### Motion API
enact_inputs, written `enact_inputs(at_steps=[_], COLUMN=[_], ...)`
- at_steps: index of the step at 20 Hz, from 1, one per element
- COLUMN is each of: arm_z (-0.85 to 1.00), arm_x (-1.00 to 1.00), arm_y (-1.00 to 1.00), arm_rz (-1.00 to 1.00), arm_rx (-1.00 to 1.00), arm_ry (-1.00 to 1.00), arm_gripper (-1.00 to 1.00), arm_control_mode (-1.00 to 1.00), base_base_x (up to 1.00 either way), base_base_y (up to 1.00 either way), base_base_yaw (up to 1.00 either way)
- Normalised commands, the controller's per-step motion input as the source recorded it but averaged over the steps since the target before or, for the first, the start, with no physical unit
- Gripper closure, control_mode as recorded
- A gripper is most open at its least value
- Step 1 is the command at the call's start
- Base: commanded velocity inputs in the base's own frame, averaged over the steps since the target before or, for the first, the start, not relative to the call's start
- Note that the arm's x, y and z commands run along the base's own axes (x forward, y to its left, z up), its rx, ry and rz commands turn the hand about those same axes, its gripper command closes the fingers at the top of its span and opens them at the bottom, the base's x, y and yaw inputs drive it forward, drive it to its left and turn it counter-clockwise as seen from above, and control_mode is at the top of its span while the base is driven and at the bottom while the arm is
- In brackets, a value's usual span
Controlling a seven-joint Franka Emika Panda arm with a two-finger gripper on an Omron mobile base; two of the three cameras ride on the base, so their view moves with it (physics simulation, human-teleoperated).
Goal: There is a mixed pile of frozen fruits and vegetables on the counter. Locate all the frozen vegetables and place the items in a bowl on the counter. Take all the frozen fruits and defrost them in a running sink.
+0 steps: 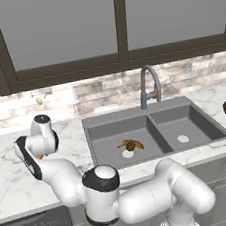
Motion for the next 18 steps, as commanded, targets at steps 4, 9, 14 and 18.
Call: enact_inputs(at_steps=[4, 9, 14, 18], arm_z=[-0.18, -0.19, -0.28, -0.34], arm_x=[0.22, 0.20, 0.17, 0.13], arm_y=[0.02, -0.01, 0.00, 0.06], arm_rz=[0.00, 0.00, 0.00, 0.00], arm_rx=[0.00, 0.00, 0.00, 0.00], arm_ry=[0.06, 0.07, 0.08, 0.11], arm_gripper=[-1.00, -1.00, -1.00, 1.00], arm_control_mode=[-1.00, -1.00, -1.00, -1.00], base_base_x=[0.00, 0.00, 0.00, 0.00], base_base_y=[0.00, 0.00, 0.00, 0.00], base_base_yaw=[0.00, 0.00, 0.00, 0.00])
